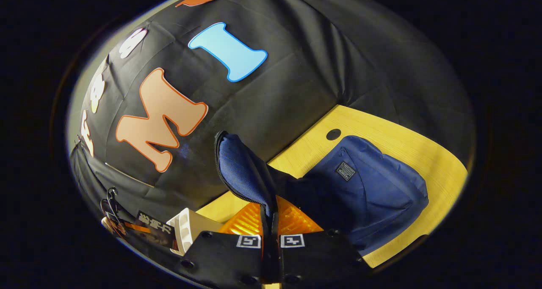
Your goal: Open the schoolbag, grab two books from the bookshelf and put them into the schoolbag.
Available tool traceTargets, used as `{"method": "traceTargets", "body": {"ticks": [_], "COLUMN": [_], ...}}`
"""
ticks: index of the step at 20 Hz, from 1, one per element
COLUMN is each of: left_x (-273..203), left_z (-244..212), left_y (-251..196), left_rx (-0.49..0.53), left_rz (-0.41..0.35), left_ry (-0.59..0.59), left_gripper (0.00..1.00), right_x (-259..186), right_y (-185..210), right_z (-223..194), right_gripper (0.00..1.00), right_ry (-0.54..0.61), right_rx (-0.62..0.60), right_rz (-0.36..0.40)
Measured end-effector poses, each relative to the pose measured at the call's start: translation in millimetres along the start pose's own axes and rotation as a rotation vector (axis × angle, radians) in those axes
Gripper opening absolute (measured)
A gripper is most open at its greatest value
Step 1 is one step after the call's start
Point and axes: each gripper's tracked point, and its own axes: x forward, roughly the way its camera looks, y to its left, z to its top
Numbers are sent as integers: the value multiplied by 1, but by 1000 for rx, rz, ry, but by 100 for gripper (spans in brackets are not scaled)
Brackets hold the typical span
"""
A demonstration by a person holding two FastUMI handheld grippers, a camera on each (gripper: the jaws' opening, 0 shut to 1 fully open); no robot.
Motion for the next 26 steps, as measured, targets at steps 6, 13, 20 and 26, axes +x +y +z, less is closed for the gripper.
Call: {"method": "traceTargets", "body": {"ticks": [6, 13, 20, 26], "left_x": [-40, -72, -76, -76], "left_z": [27, 35, 36, 48], "left_y": [1, -14, -32, -54], "left_rx": [-91, -243, -403, -522], "left_rz": [-81, -249, -399, -555], "left_ry": [-95, -157, -205, -281], "left_gripper": [34, 32, 32, 31], "right_x": [2, 1, 1, 1], "right_y": [3, 1, -2, -2], "right_z": [3, 6, 8, 7], "right_gripper": [4, 3, 4, 4], "right_ry": [1, -4, 4, 11], "right_rx": [1, 1, 9, 10], "right_rz": [-5, -10, -9, -9]}}
